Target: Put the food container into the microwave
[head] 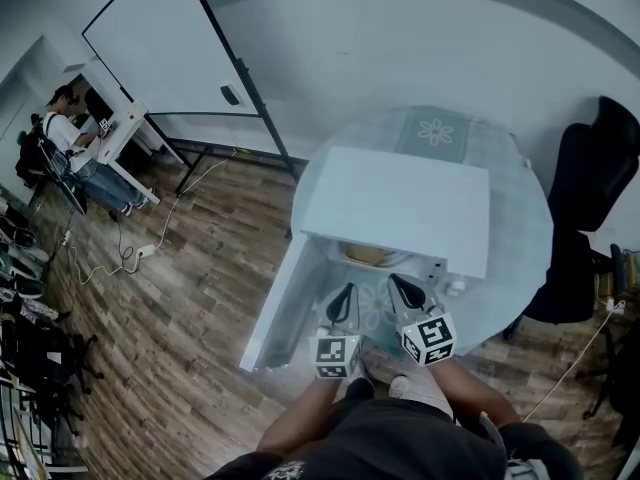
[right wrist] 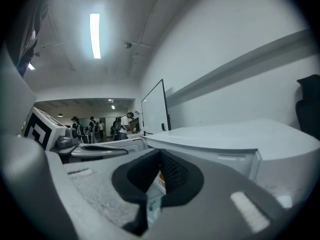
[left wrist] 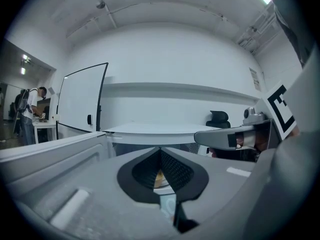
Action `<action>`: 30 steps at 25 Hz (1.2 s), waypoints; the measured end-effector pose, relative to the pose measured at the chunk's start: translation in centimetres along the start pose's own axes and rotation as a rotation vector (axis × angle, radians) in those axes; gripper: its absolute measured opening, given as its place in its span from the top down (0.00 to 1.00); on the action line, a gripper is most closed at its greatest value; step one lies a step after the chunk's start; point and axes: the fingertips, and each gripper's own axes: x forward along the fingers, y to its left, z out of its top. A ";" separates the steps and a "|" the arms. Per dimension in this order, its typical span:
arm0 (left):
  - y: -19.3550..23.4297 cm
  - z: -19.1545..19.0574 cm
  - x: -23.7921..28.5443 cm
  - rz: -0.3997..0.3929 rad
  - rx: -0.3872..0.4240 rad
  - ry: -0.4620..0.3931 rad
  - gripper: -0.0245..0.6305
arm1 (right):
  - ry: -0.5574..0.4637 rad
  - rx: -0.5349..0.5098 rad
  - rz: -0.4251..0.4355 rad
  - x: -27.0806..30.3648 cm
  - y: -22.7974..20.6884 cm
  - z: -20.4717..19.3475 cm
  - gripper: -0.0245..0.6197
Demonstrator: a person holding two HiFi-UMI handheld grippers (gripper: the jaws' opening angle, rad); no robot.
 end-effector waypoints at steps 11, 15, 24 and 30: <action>-1.0 2.4 -1.8 0.007 0.015 -0.062 0.96 | -0.068 -0.070 0.012 -2.5 1.3 3.3 0.96; -1.0 2.3 -2.5 0.006 0.004 -0.060 0.96 | -0.070 -0.080 -0.004 -2.9 1.5 3.5 0.96; -1.4 2.7 -3.2 0.010 0.015 -0.048 0.96 | -0.082 -0.067 0.002 -3.8 1.9 4.0 0.96; -1.8 2.5 -3.2 0.016 0.017 -0.052 0.96 | -0.081 -0.069 0.015 -4.0 1.8 3.9 0.96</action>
